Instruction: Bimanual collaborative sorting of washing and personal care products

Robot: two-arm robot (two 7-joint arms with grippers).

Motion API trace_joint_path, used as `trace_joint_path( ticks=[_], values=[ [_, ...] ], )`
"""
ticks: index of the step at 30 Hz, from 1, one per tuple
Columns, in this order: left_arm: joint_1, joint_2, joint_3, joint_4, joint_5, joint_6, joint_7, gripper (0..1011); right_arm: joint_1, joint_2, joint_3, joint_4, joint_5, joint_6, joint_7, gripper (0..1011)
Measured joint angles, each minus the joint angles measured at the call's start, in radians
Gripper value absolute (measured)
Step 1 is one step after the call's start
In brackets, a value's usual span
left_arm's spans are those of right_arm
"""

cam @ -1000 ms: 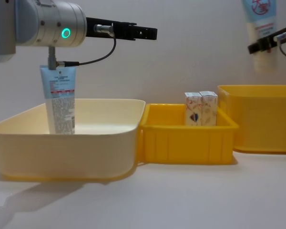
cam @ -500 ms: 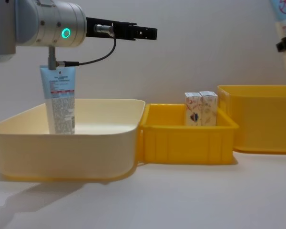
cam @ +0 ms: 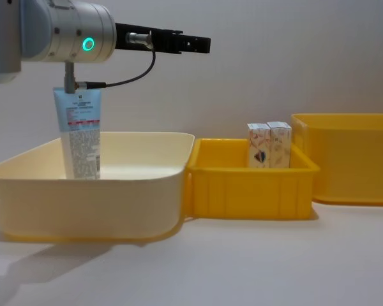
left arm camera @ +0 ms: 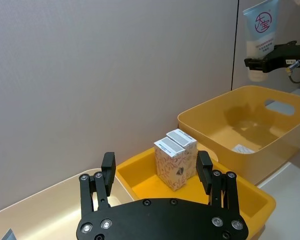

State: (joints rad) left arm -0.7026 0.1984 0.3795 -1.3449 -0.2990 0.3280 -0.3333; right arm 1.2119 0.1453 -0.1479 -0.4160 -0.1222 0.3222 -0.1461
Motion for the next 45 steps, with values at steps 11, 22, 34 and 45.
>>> trace_joint_path(
  ticks=[11, 22, 34, 45],
  values=[
    [0.0, 0.0, 0.0, 0.0, 0.0, 0.0, 0.0, 1003, 0.038, -0.005, 0.015, 0.074, -0.007, -0.022, -0.059, 559],
    [0.0, 0.0, 0.0, 0.0, 0.0, 0.0, 0.0, 1003, 0.054, -0.007, 0.021, 0.104, -0.01, -0.031, -0.083, 559],
    [0.0, 0.0, 0.0, 0.0, 0.0, 0.0, 0.0, 1003, 0.059, -0.008, 0.023, 0.116, -0.01, -0.035, -0.093, 559],
    [0.0, 0.0, 0.0, 0.0, 0.0, 0.0, 0.0, 1003, 0.062, -0.008, 0.024, 0.121, -0.011, -0.036, -0.096, 559]
  ],
)
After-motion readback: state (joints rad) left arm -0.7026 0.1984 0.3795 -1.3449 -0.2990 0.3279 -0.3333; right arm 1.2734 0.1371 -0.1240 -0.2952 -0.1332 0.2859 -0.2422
